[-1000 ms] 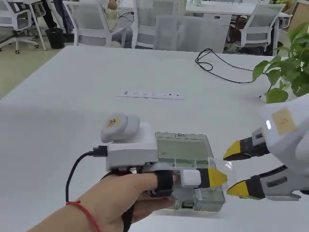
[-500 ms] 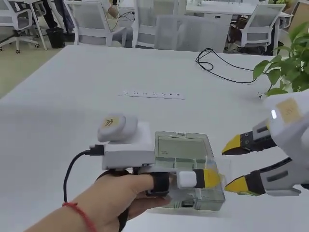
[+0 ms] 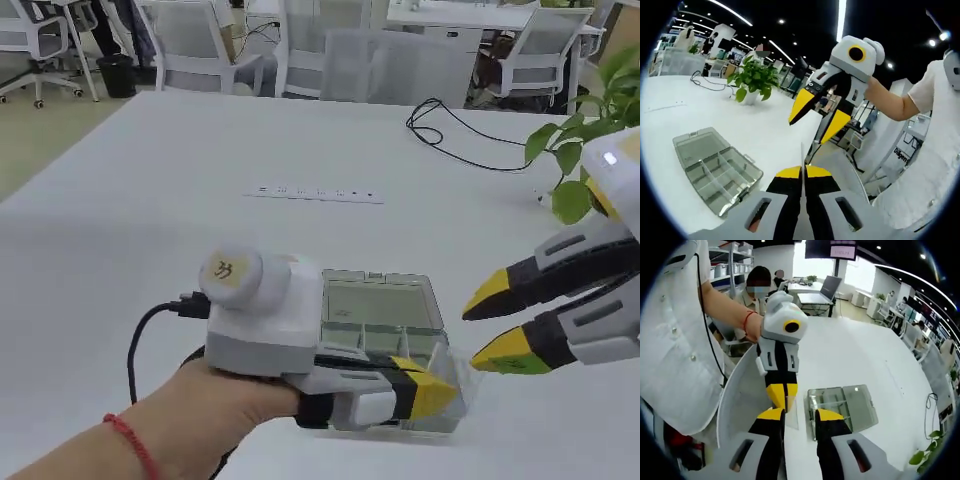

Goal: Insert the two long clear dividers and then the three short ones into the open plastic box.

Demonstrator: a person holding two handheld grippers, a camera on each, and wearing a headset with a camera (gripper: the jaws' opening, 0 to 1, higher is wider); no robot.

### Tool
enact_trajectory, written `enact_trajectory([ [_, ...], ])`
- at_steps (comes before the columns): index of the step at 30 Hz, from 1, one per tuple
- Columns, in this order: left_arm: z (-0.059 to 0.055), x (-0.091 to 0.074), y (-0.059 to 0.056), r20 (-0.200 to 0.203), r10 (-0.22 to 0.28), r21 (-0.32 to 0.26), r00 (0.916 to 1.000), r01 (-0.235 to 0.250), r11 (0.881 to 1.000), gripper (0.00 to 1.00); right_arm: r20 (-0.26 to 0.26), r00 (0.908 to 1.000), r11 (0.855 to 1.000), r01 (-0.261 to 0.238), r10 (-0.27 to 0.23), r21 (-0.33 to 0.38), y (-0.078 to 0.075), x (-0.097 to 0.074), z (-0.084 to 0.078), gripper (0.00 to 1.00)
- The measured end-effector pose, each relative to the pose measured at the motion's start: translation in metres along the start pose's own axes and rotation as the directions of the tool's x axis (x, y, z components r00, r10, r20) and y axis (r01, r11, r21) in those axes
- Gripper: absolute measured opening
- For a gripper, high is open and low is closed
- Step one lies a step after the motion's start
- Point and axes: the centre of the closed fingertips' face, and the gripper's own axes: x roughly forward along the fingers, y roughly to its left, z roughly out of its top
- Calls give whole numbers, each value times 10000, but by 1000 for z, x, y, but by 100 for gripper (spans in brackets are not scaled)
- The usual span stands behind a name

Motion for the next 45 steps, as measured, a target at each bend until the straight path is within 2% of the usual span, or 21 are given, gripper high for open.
enact_trajectory([
  [3,-2,-1,-5,-157,-254,422,9996,261,9988,0,-24,9989,9989,-464,463,-34,6,1,1,23],
  [8,2,-4,-9,-76,-584,817,9983,589,9949,0,19,9955,9954,-952,952,82,13,2,3,20],
  [12,3,-7,-9,-61,-663,1110,9978,666,9916,0,98,9873,9871,-1590,1589,177,24,3,5,18],
  [18,6,-9,-16,139,-1031,1267,9946,1005,9868,0,59,9782,9781,-2078,2078,131,33,8,5,15],
  [27,11,-11,-21,296,-1274,1445,9914,1219,9820,0,309,9673,9667,-2530,2519,391,37,12,8,8],
  [31,9,-11,-20,220,-1275,1522,9916,1227,9807,0,394,9620,9613,-2717,2701,455,38,12,9,4],
  [45,7,-11,-20,163,-1250,1824,9920,1199,9759,0,391,9579,9583,-2852,2844,162,41,12,8,3],
])
